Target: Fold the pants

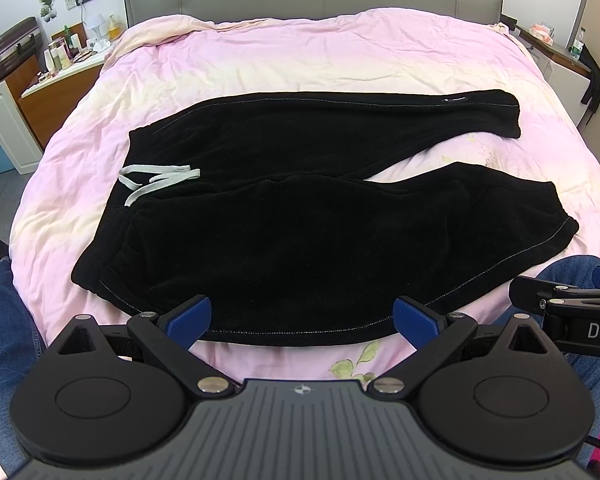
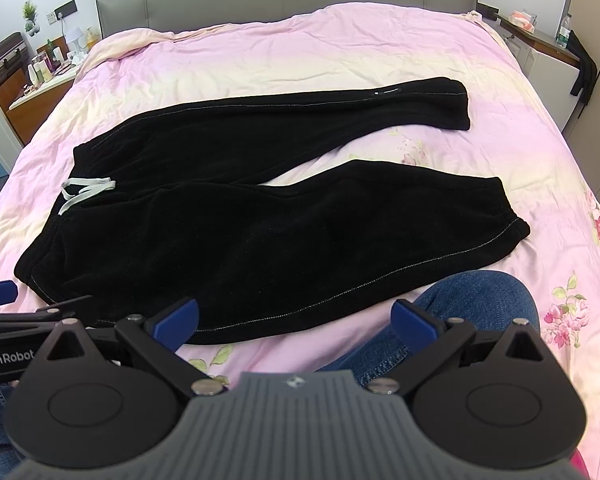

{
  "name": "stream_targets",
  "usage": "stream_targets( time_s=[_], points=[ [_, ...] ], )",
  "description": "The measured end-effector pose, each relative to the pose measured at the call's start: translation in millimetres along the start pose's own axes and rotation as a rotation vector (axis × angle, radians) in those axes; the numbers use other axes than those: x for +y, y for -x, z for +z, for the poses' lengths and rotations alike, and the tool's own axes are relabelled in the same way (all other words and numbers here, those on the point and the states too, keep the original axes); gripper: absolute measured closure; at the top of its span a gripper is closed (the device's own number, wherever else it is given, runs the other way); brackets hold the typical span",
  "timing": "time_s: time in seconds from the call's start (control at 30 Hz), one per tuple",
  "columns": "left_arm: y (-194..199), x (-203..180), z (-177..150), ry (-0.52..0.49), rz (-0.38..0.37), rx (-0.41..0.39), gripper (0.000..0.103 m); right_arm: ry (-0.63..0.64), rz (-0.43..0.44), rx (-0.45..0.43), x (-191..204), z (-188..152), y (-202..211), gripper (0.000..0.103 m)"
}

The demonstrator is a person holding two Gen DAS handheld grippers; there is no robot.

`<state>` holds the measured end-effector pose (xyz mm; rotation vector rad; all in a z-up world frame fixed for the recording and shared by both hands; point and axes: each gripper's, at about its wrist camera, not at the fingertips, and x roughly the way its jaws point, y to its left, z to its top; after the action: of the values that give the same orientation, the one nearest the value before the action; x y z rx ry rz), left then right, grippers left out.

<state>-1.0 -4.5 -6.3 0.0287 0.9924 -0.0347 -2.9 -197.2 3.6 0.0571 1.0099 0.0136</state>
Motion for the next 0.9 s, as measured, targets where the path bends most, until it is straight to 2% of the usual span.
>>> stream_targets(
  time_s=[0.67,0.8,0.9],
  points=[
    [-7,3,5,-0.007,0.002,0.01,0.0,0.012,-0.006,0.0,3,1,-7,0.005],
    [-11,4,7,-0.062,0.013,-0.032,0.0,0.052,-0.005,-0.067,5,4,-11,0.005],
    [-19,8,7,-0.179,0.005,-0.093,0.0,0.16,0.019,-0.205,5,5,-16,0.005]
  ],
)
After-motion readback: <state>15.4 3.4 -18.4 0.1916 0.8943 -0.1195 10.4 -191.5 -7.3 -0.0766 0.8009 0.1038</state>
